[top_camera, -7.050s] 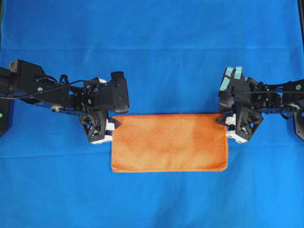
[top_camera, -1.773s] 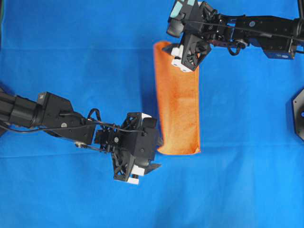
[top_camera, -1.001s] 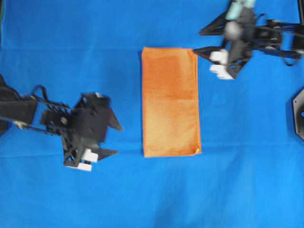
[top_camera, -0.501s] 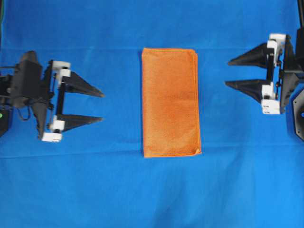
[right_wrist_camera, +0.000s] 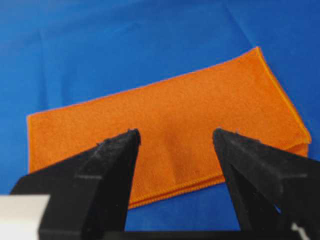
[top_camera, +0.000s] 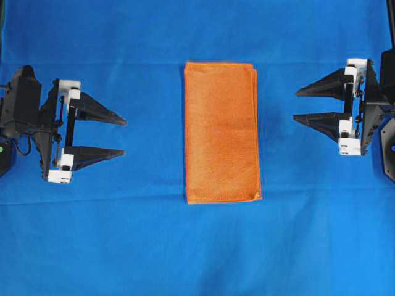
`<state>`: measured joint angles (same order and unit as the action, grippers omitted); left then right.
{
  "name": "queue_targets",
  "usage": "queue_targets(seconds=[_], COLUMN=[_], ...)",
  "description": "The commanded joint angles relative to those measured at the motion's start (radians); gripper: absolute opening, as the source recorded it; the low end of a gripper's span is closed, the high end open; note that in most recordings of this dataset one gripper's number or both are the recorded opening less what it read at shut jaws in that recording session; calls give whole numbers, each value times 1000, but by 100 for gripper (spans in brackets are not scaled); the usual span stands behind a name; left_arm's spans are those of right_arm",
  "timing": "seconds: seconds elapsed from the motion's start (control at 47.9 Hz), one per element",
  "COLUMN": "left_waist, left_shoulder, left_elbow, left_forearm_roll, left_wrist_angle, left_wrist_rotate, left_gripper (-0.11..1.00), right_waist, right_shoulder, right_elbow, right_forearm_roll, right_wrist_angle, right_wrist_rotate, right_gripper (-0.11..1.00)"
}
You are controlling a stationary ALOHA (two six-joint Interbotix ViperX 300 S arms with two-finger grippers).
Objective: Fold the orange towel.
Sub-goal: 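Retract both grippers outward away from the strip, then move both grippers to the strip's top corners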
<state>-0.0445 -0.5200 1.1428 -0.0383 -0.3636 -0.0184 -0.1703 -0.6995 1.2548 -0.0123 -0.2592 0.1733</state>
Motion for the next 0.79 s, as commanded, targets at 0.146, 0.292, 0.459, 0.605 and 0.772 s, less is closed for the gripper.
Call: queue_targets(seconds=[0.146, 0.292, 0.459, 0.605, 0.772], left_waist=[23, 80, 181, 279, 345], left_shoulder=[28, 130, 261, 379, 503], left_elbow=[-44, -124, -216, -268, -324], left_forearm_roll=[-3, -2, 0, 0, 2], left_wrist_angle=[-14, -8, 28, 28, 21], left_wrist_rotate=[-8, -5, -3, -2, -5], left_gripper=[61, 61, 62, 62, 62], right_waist=[-3, -41, -153, -239, -291], right_shoulder=[15, 75, 206, 341, 494], right_elbow=[-51, -110, -175, -225, -276], right_forearm_roll=[2, 0, -9, -28, -44], right_wrist_angle=[-9, 29, 75, 87, 80], right_wrist_rotate=[-2, -12, -15, -17, -17], right_gripper=[63, 63, 63, 63, 63])
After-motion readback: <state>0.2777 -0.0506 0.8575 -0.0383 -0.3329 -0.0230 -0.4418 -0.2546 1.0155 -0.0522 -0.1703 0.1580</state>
